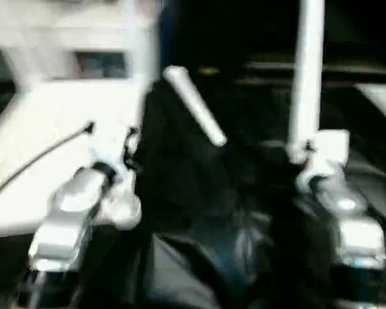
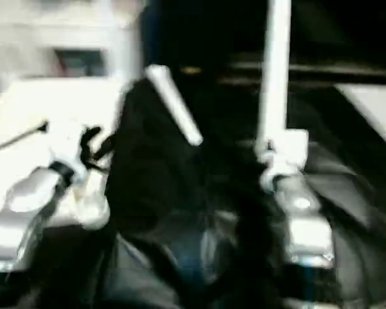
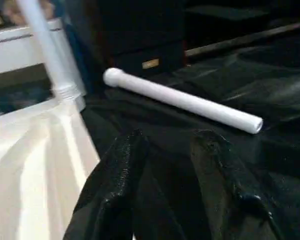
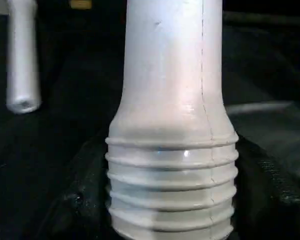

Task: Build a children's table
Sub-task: Pick table leg

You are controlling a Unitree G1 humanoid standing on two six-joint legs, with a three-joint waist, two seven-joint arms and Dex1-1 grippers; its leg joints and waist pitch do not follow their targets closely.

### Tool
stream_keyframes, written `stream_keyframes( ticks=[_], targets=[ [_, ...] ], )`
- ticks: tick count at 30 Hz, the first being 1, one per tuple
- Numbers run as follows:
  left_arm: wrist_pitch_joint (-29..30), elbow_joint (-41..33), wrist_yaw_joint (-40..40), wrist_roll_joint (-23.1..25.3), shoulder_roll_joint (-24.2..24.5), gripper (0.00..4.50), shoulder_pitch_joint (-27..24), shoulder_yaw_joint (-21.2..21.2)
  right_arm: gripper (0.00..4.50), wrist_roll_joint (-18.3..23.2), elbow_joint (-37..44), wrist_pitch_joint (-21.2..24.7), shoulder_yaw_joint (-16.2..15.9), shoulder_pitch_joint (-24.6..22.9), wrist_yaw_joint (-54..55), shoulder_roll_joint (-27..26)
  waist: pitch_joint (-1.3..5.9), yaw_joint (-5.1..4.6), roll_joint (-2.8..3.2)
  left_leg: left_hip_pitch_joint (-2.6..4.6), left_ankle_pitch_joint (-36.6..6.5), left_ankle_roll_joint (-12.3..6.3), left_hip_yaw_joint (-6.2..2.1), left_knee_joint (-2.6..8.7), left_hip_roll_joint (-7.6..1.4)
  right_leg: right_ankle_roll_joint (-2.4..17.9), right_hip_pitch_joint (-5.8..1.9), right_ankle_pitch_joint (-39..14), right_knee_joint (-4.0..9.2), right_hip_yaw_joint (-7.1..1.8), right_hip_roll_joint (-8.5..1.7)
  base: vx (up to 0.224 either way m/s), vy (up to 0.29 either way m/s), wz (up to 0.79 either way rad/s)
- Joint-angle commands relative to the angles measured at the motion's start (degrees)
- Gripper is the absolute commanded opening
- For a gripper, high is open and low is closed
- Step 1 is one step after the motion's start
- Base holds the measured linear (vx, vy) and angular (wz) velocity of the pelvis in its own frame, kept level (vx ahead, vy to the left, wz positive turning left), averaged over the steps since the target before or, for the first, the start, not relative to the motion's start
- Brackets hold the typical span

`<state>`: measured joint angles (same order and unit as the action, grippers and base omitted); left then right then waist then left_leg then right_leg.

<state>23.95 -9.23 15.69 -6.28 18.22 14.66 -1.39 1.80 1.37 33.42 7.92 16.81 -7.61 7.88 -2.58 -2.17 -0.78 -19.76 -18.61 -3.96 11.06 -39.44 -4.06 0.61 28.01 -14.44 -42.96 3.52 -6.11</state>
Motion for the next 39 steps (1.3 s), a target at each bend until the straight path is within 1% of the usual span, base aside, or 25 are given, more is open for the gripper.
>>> stream_keyframes(
  ticks=[1, 2, 3, 4, 5, 6, 7, 8, 9, 10, 11, 13, 14, 16, 17, 18, 19, 20, 21, 23, 24, 25, 26, 30, 39],
  targets=[
    [0.93, -2.41, -1.07, 0.23, -0.93, 1.89, -1.29, 0.26, 2.74, -0.26, -1.47, -0.17, -1.39, 1.53, -1.89, 1.98, 3.81, -0.41, -0.11, 5.02, 29.69, -21.01, -5.52, 7.83, -6.96, -0.40, 1.55, -0.93, 1.59, 2.40, 1.15, -0.036, 0.166, -0.24],
    [1.56, -3.76, -2.11, 0.26, -1.62, 1.89, -2.97, 0.19, 2.74, -0.24, -3.12, -1.20, -2.38, 2.29, -3.21, 2.12, 5.40, 0.40, -2.60, 4.22, 24.88, -14.70, -3.71, 4.82, -4.58, 1.21, -1.77, 6.59, 6.72, -0.63, -4.76, 0.016, 0.092, -0.16],
    [1.57, -3.78, -2.12, 0.26, -1.63, 1.89, -2.99, 0.19, 2.74, -0.24, -3.14, -1.22, -2.39, 2.30, -3.22, 2.12, 6.34, 1.55, -4.97, -1.54, 12.55, -9.72, -3.41, 0.53, -2.64, 2.15, -7.99, 9.79, 8.86, -6.49, -11.46, 0.006, 0.124, -0.19],
    [1.67, -4.41, -2.38, 0.47, -1.76, 1.89, -3.84, 0.31, 2.74, -0.20, -3.70, -1.60, -2.64, 2.70, -3.70, 2.00, 4.97, 2.34, -3.85, -5.90, -2.56, 2.02, -9.46, -6.58, -4.90, 11.34, -10.03, 8.23, 13.55, -11.66, -19.85, 0.006, 0.124, -0.19],
    [1.11, -5.44, -2.87, 1.06, -1.89, 1.89, -5.21, 0.56, 2.74, -0.20, -4.15, -2.44, -3.25, 3.31, -4.56, 1.82, 3.99, 2.32, -3.04, -6.64, -2.06, 10.93, -10.84, -6.09, -5.10, 18.62, -10.78, 8.02, 13.18, -7.33, -15.49, -0.033, 0.191, -0.34],
    [1.31, -5.92, -3.43, 1.48, -1.99, 1.89, -5.74, 0.62, 2.74, -0.14, -4.23, -2.38, -3.41, 3.56, -4.82, 1.62, 2.41, 2.59, -2.79, -3.95, 2.55, 14.39, -9.74, -0.78, -5.12, 19.64, -8.32, 1.43, 13.47, -0.16, -8.09, -0.042, 0.201, -0.32],
    [1.56, -6.20, -3.80, 1.71, -2.07, 1.89, -6.05, 0.61, 2.74, -0.04, -4.22, -2.27, -3.46, 3.63, -4.89, 1.48, 2.00, 2.68, -2.02, -2.12, 4.89, 13.87, -8.94, 2.79, -4.93, 17.58, -6.99, -5.73, 13.43, 2.29, -4.01, -0.042, 0.201, -0.32],
    [0.84, -6.20, -4.09, 2.37, -1.95, 1.89, -6.21, 0.74, 2.74, 0.32, -4.19, -2.38, -3.83, 3.66, -5.18, 1.43, 2.54, 2.03, 1.60, -0.94, 2.64, 12.32, -10.00, 8.13, -8.01, 10.69, -5.98, -8.35, 8.77, 2.23, 2.30, -0.073, 0.191, 0.09],
    [0.32, -6.27, -4.26, 2.90, -1.91, 1.89, -6.34, 0.81, 2.74, 0.70, -4.24, -2.54, -4.21, 3.69, -5.42, 1.55, 3.38, 1.09, 1.90, 0.18, 3.50, 15.13, -11.74, 9.22, -12.84, 7.03, -5.88, 0.69, 6.08, 0.78, 1.36, -0.084, 0.158, 0.20],
    [0.43, -6.52, -4.75, 3.43, -2.05, 1.89, -6.61, 0.80, 2.74, 0.85, -4.56, -2.70, -4.73, 3.72, -5.63, 1.58, 2.77, 1.36, 2.39, -0.25, 2.08, 17.66, -11.67, 9.85, -12.63, 6.22, -5.83, 2.43, 5.86, 0.64, 1.67, -0.084, 0.158, 0.20],
    [0.41, -6.48, -5.25, 3.70, -2.33, 1.89, -6.76, 0.71, 2.74, 0.99, -4.95, -2.91, -5.20, 3.82, -5.99, 1.53, 2.50, 1.46, 1.86, 1.01, -2.51, 18.13, -12.98, 11.37, -15.54, 2.89, -4.31, -1.51, 4.17, 0.59, 1.81, -0.060, 0.125, 0.16],
    [0.76, -6.43, -5.96, 3.71, -2.80, 1.89, -6.98, 0.42, 2.74, 1.00, -5.25, -3.01, -5.66, 3.88, -6.34, 1.32, 2.93, 1.86, 1.59, 1.86, -0.81, 14.27, -14.03, 11.59, -16.78, 1.86, -3.38, -4.77, 2.67, 0.47, 1.61, -0.054, 0.043, 0.15],
    [1.02, -6.36, -6.23, 3.70, -2.91, 1.89, -6.98, 0.32, 2.74, 0.92, -5.35, -3.09, -5.74, 3.94, -6.47, 1.21, 3.57, 2.46, 1.21, 2.52, 4.50, 8.44, -14.20, 11.33, -17.11, 2.54, -2.77, -6.19, 2.00, 0.29, 1.41, -0.062, -0.028, 0.11],
    [0.96, -6.54, -6.47, 2.69, -3.52, 1.89, -6.71, -0.26, 2.74, 0.95, -5.51, -3.40, -5.86, 4.06, -7.03, 1.01, 4.09, 3.39, 0.66, 2.66, 11.25, -0.81, -13.38, 11.12, -15.73, 5.34, -2.99, -5.31, 2.48, 0.13, 1.29, -0.067, -0.095, 0.07],
    [1.12, -6.64, -6.52, 2.05, -3.90, 1.89, -6.59, -0.63, 2.74, 0.97, -5.52, -3.42, -5.94, 4.05, -7.10, 1.04, 3.86, 3.59, -0.31, 1.76, 11.36, -8.95, -12.02, 10.87, -13.52, 9.17, -4.01, -2.58, 4.25, -0.66, 0.86, -0.083, -0.156, 0.01],
    [1.69, -6.58, -6.27, 2.01, -3.65, 1.89, -6.26, -0.53, 2.74, 1.13, -5.52, -3.49, -6.01, 4.04, -7.44, 1.12, 3.53, 4.09, -2.21, -1.02, 7.16, -13.08, -8.84, 9.18, -8.89, 17.12, -6.32, 3.09, 8.45, -2.47, -0.95, -0.094, -0.180, -0.01],
    [2.74, -6.49, -5.78, 2.17, -3.22, 1.89, -5.73, -0.31, 2.74, 1.58, -5.55, -3.63, -6.24, 4.03, -7.94, 1.38, 3.82, 5.12, -3.48, -3.93, 6.07, -12.41, -5.50, 5.31, -4.16, 20.95, -8.72, 5.45, 11.68, -3.57, -2.69, -0.094, -0.180, -0.01],
    [2.62, -6.44, -5.02, 2.06, -2.86, 1.89, -4.82, -0.20, 2.74, 2.29, -5.13, -3.97, -6.86, 3.88, -9.55, 1.93, 3.76, 7.59, -4.62, -4.35, 2.75, -4.14, -3.48, 0.18, -2.80, 18.40, -9.55, 0.59, 14.01, -4.82, -6.09, -0.100, -0.179, -0.01],
    [2.53, -6.42, -4.58, 1.86, -2.77, 1.89, -4.32, -0.20, 2.74, 2.76, -4.87, -4.10, -7.17, 3.78, -10.50, 2.22, 2.56, 7.97, -4.47, -4.80, 5.80, 2.37, -3.64, 2.28, -3.93, 10.38, -9.18, -6.18, 13.90, -4.43, -5.59, -0.097, -0.170, -0.05],
    [3.38, -5.90, -2.12, -1.70, -3.69, 1.89, -1.87, -0.92, 2.74, 6.91, -3.19, -2.72, -7.10, 3.22, -15.69, 2.57, 2.40, 8.22, -3.13, -3.39, 2.57, 4.83, -4.37, 6.04, -7.11, 3.07, -8.95, -16.57, 13.46, -4.50, -5.11, -0.094, -0.157, -0.07],
    [4.18, -5.39, 0.01, -5.95, -5.09, 1.89, 0.19, -1.97, 2.74, 10.20, -1.89, -2.04, -6.66, 2.51, -19.42, 2.60, 2.48, 8.16, -2.32, -2.51, 0.24, 5.91, -4.04, 8.04, -7.85, 1.58, -8.72, -18.11, 13.11, -2.94, -2.61, -0.092, -0.099, 0.00],
    [5.60, -4.99, 2.07, -10.77, -6.80, 1.89, 2.25, -3.26, 2.74, 13.70, -0.88, -1.01, -5.65, 1.86, -22.61, 2.33, 2.33, 8.22, -2.51, -1.98, -2.16, 6.30, -3.75, 8.41, -8.12, 1.08, -8.30, -19.78, 13.45, -2.69, -2.22, -0.092, -0.099, 0.00],
    [6.55, -4.71, 3.22, -13.75, -8.00, 2.17, 3.63, -4.05, 2.74, 15.80, -0.44, -0.37, -4.85, 1.59, -24.45, 2.21, 2.25, 8.44, -2.22, -0.92, -5.35, 6.79, -3.38, 9.17, -8.60, 2.41, -7.85, -20.43, 13.69, -2.14, -1.75, -0.086, -0.048, 0.08],
    [16.51, -3.46, 8.08, -27.41, -13.07, 2.24, 9.57, -5.35, 2.74, 21.42, 2.05, 2.18, -5.16, 0.42, -31.81, 3.81, 2.14, 8.76, -1.34, -0.68, -7.08, 8.84, -3.08, 9.82, -9.69, 4.29, -7.62, -18.80, 13.30, -1.96, -1.84, -0.033, -0.007, 0.03],
    [23.36, 8.32, 7.95, -37.97, -21.36, 2.96, 18.93, -9.21, 2.74, 33.87, 7.94, 10.76, -4.75, -0.20, -40.60, 5.10, 3.20, 9.07, -2.28, -1.56, 3.24, 7.03, -2.46, 9.32, -9.49, 8.90, -9.32, 1.69, 11.37, -2.00, -2.22, 0.000, 0.000, 0.00]
  ],
)
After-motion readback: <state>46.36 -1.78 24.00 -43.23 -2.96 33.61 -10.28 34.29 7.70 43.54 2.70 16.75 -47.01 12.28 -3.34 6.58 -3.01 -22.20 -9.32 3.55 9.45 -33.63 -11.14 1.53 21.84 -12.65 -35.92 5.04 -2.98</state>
